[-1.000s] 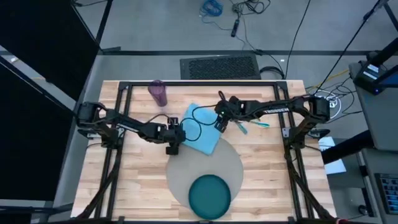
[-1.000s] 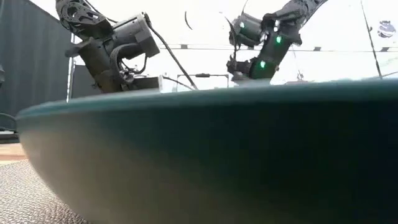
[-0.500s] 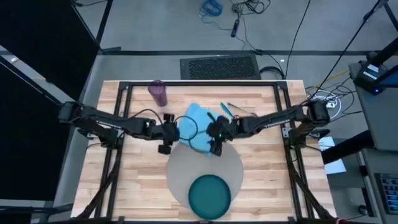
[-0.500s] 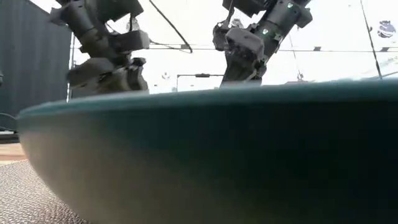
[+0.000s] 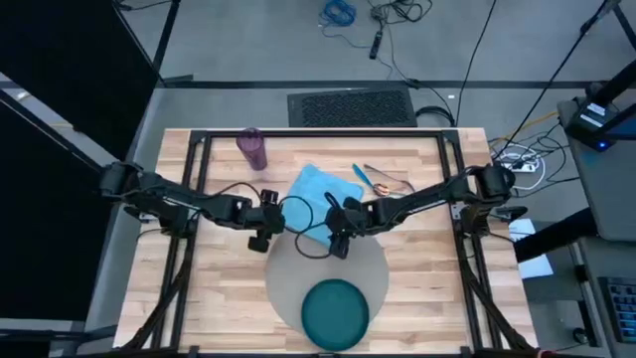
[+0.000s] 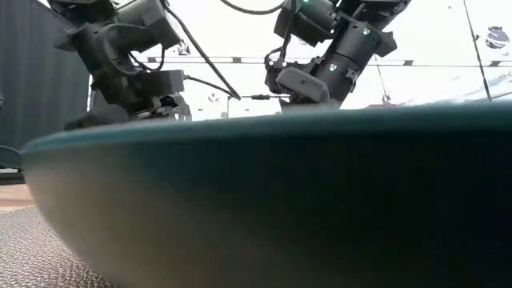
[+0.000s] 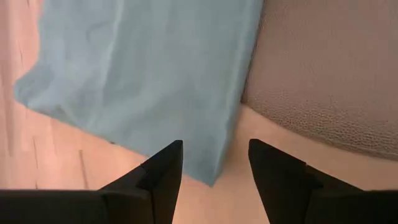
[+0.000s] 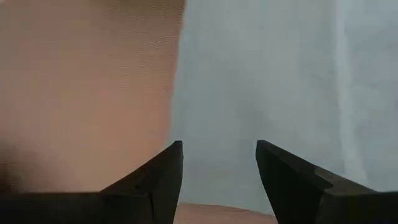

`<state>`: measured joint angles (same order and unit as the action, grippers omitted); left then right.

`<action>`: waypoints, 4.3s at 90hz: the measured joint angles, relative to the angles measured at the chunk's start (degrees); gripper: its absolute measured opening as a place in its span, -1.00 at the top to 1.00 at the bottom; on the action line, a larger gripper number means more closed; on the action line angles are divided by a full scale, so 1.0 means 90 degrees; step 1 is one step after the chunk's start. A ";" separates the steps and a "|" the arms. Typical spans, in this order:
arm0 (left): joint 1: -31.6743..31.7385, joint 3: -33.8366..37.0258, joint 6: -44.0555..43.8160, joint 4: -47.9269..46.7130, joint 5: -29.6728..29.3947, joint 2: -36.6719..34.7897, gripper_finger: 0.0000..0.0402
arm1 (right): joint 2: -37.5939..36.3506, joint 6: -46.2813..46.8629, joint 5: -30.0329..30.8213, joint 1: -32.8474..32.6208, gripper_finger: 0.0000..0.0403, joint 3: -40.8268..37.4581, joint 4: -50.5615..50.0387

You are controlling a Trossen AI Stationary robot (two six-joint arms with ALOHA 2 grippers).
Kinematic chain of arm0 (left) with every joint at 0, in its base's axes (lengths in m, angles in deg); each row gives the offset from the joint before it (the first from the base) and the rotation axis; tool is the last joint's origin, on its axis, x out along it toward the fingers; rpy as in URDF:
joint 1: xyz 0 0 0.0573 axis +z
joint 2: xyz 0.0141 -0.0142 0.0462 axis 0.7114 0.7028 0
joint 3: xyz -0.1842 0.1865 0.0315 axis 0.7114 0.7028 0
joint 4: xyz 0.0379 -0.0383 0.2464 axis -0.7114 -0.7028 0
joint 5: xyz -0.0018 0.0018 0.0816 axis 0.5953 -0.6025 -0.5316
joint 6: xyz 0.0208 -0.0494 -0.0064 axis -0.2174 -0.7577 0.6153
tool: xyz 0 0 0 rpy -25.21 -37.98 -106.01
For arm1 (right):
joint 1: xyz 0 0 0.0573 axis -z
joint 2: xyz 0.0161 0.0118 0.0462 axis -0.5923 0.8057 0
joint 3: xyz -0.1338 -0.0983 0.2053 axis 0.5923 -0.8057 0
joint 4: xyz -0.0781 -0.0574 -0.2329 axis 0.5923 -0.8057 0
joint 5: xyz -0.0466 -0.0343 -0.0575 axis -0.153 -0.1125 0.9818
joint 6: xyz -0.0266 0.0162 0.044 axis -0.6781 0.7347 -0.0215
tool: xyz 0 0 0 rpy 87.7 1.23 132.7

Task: Set table place
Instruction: Fold the blue table napkin

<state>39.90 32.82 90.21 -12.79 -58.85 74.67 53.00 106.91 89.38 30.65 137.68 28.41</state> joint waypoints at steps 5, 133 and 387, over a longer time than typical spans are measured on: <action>0.0002 -0.0001 0.0002 -0.0007 -0.0015 0.0080 0.15 | 0.0000 0.0067 -0.0015 -0.0053 0.07 0.0000 -0.0016; -0.0001 -0.0028 -0.0057 0.0194 -0.0309 0.0982 0.36 | 0.0639 0.0735 0.0194 -0.0551 0.17 0.0012 0.0258; -0.2244 -0.0926 -0.1567 -0.0623 -0.4235 -0.2338 1.00 | -0.1382 -0.0131 0.0688 0.0194 1.00 0.2149 -0.2709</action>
<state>19.71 24.48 76.11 -18.40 -96.97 53.63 40.56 105.73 95.56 32.39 157.03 4.03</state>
